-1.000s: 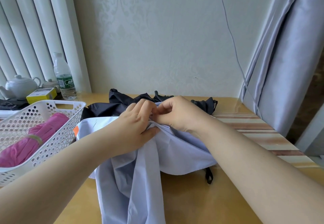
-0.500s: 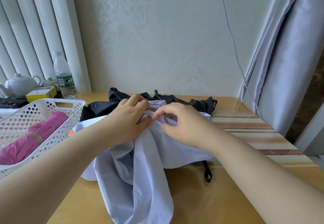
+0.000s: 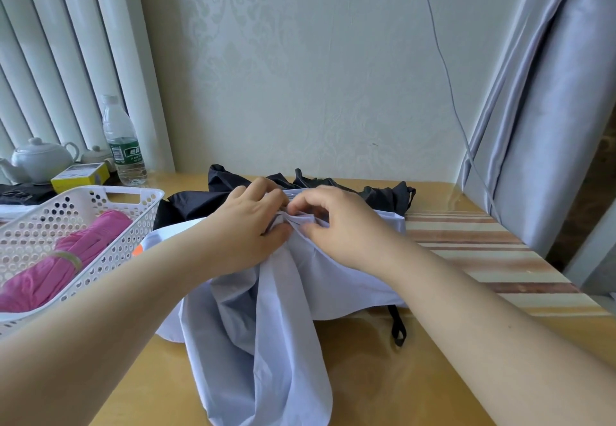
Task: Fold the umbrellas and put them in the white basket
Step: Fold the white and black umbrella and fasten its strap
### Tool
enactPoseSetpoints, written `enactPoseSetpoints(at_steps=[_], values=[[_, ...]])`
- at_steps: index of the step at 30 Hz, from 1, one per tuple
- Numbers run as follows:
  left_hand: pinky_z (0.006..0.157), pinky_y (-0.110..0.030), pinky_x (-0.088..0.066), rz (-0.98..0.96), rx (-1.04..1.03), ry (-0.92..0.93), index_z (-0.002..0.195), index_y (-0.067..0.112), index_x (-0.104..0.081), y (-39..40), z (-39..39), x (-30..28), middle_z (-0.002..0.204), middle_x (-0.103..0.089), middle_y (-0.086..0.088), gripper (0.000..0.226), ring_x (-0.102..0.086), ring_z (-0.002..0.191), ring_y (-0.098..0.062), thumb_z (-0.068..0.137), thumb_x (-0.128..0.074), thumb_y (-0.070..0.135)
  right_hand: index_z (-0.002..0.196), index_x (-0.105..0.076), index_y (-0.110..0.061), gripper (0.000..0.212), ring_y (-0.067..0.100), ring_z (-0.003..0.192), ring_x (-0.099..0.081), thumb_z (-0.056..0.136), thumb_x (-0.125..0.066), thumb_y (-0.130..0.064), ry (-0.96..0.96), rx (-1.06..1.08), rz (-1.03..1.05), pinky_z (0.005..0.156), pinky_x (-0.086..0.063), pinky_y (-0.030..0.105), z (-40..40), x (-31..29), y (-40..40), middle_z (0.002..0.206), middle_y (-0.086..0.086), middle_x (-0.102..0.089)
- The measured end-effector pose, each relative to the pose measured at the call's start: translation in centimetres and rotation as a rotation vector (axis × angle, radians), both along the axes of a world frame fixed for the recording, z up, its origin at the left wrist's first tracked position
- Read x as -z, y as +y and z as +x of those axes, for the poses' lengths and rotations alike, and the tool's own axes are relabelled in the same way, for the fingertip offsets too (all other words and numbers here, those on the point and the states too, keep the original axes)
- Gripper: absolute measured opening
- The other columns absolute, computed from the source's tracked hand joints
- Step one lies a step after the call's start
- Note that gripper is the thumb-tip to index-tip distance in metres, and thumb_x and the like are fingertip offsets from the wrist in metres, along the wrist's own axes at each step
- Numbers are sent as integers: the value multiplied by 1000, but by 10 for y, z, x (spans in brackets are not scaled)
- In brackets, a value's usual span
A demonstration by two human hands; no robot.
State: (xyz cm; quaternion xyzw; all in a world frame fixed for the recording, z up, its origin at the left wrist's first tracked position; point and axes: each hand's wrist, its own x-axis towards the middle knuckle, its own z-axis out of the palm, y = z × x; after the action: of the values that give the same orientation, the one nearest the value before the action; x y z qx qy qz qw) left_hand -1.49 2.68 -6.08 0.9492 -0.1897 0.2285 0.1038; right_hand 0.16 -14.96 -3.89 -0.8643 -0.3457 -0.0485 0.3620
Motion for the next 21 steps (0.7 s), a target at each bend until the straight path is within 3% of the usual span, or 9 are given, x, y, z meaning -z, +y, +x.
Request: enactPoseSetpoints(at_steps=[4,9,14,16,18,21], values=[[88,-30,-30,-5,18,8,99,2,-59,-1,0,-2,110,-52,-12,57,-39,97,-18,78,-26,44,90,-64,-29,40,-2,86,-53,86,-50,9,17,-8,54,73,-39,4,-1,-1,5,93,-17,-49],[88,-43,-43,25,-18,60,100,1,-60,0,-3,-2,107,-54,-13,53,-50,95,-29,81,-29,40,78,-61,-27,26,0,77,-49,88,-59,-3,-63,58,10,66,-37,10,1,4,4,87,-14,-48],[89,-33,-35,2,-23,53,101,0,-58,1,-2,-1,108,-53,-14,55,-52,94,-33,79,-29,41,101,-71,-19,24,13,96,-53,88,-58,-3,-107,60,-71,84,-43,26,-2,5,0,105,-2,-56],[86,-32,-32,2,9,39,97,-1,-59,0,-1,0,104,-54,-14,50,-51,92,-31,79,-31,37,86,-71,-17,21,15,85,-53,90,-55,-4,-108,-5,-121,76,-44,32,-4,4,5,91,2,-57],[83,-28,-29,5,37,30,98,0,-59,-1,-2,-1,104,-54,-14,49,-43,93,-22,79,-30,34,61,-54,-20,33,13,64,-45,94,-52,-12,-93,12,-207,58,-35,36,-3,2,7,66,0,-48],[76,-19,-22,24,90,-17,103,2,-59,0,-3,-4,109,-54,-13,51,-35,91,-16,80,-26,33,60,-44,-23,38,12,62,-43,97,-54,-28,-99,83,-318,54,-30,29,5,0,0,63,-3,-45]])
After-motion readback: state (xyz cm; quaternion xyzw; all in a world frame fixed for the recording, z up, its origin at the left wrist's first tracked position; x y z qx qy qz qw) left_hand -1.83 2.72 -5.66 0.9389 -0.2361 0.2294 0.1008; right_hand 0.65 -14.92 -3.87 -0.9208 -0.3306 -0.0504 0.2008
